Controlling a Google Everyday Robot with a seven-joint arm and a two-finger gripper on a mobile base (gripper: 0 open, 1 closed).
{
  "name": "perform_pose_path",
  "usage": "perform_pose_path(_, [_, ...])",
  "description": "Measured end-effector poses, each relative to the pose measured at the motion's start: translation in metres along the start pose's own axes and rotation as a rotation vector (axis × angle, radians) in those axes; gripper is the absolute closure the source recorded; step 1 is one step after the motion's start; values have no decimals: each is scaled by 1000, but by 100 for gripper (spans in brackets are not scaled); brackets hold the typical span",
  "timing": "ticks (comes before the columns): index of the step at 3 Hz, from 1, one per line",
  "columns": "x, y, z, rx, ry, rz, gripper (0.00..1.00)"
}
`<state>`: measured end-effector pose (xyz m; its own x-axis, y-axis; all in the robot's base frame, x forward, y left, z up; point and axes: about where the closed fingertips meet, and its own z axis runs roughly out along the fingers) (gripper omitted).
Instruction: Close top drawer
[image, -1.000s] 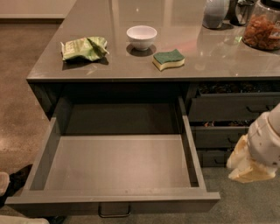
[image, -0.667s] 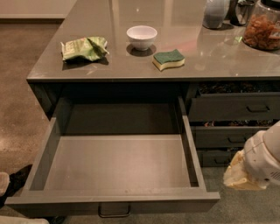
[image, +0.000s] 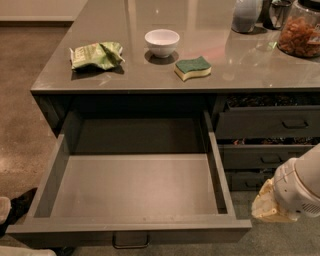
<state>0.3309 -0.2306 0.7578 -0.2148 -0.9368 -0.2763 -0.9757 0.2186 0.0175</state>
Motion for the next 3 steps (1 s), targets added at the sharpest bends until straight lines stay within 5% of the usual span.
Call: perform_pose_path(3, [-12, 64, 53, -178, -77, -113, 100])
